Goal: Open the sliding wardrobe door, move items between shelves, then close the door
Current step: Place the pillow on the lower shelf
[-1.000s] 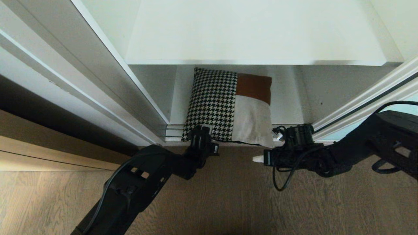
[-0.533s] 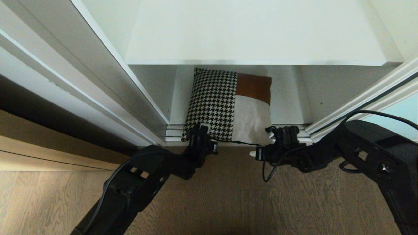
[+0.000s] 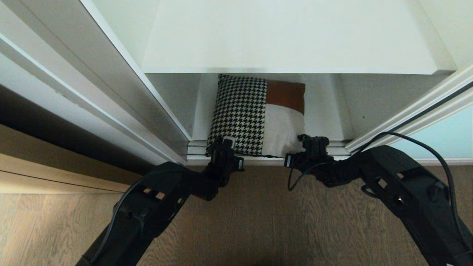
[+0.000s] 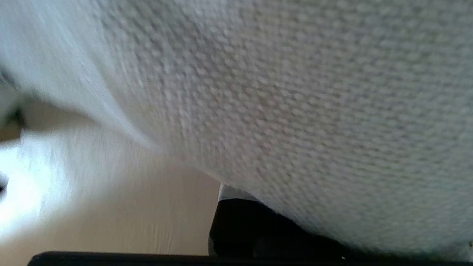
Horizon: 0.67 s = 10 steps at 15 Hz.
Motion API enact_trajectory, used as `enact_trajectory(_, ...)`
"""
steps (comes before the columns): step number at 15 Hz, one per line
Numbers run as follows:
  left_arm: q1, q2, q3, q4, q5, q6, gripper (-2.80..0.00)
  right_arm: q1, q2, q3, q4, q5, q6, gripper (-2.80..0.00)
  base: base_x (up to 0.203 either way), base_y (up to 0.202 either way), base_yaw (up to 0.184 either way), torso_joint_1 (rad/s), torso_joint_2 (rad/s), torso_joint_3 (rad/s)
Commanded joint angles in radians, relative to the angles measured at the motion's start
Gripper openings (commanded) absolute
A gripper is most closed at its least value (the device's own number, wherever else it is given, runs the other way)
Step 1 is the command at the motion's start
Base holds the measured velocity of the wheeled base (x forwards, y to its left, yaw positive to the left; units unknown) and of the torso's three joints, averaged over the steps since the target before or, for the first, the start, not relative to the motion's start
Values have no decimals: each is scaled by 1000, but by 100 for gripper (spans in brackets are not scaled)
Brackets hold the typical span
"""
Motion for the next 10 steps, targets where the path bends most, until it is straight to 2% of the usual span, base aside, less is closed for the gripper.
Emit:
enact_trajectory(1, 1, -2, 0, -2, 1, 8, -280, -2, 48, -90, 9, -4, 1, -280, 0, 0, 0, 0, 0, 0)
enact_trajectory(4, 1, -5, 0, -1, 1, 18, -280, -23, 18, -105, 14, 3, -3, -280, 0, 0, 0, 0, 0, 0)
enact_trajectory(7, 4, -9, 1, -14, 3, 13, -280, -22, 8, -76, 7, -32, 13, -280, 0, 0, 0, 0, 0, 0)
enact_trajectory(10, 2, -59, 63, -40, 1, 10, -280, -13, -51, 70, -13, -58, 28, -280, 0, 0, 0, 0, 0, 0)
